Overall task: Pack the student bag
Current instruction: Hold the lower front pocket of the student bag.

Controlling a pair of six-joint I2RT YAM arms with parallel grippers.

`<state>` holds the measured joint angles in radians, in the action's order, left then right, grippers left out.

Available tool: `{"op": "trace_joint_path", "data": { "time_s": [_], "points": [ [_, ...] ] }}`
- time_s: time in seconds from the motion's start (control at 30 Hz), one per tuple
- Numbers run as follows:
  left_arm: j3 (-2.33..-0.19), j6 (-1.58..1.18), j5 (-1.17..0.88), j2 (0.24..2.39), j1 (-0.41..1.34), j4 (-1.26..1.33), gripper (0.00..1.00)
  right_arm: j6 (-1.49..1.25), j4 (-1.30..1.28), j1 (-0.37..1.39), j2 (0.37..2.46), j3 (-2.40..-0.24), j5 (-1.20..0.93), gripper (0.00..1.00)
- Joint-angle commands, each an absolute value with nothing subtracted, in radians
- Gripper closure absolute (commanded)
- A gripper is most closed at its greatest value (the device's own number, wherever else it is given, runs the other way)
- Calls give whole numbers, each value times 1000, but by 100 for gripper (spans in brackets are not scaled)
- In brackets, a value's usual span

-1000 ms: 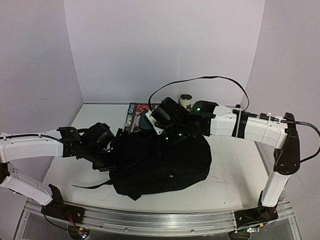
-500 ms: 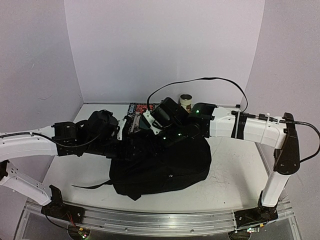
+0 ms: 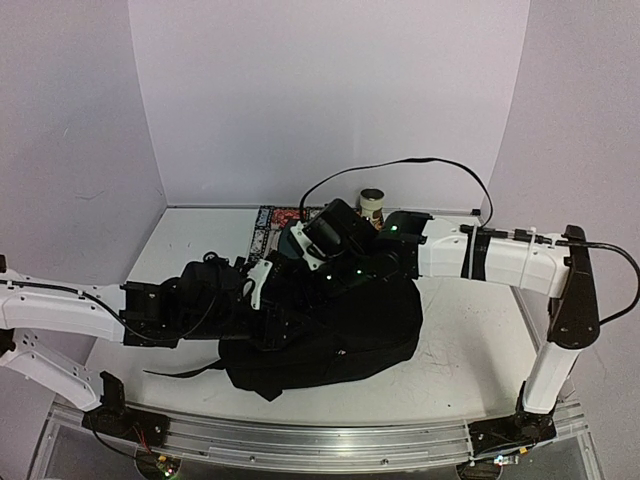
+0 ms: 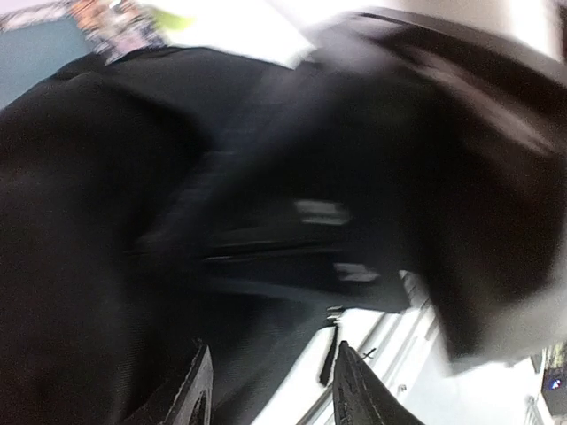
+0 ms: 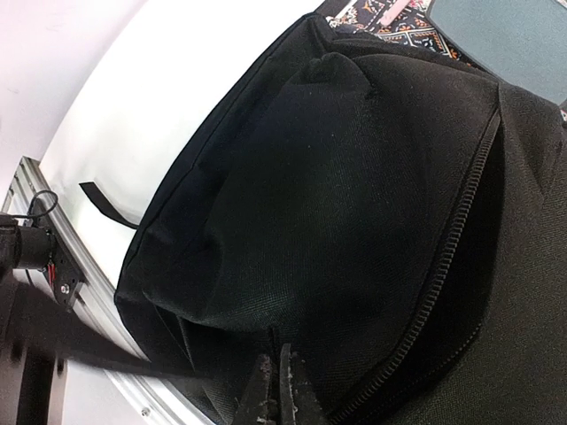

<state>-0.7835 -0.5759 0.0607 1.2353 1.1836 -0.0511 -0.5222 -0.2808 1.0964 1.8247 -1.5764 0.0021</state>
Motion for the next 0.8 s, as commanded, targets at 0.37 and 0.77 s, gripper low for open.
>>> {"op": "trace_joint_path", "data": {
  "time_s": [0.37, 0.77],
  "points": [
    [-718, -427, 259, 1336, 1234, 156, 53, -550, -230, 1079, 1755, -1551, -38, 100],
    [-685, -422, 221, 1323, 1241, 206, 49, -561, -210, 1077, 1745, -1530, -44, 100]
  ]
}}
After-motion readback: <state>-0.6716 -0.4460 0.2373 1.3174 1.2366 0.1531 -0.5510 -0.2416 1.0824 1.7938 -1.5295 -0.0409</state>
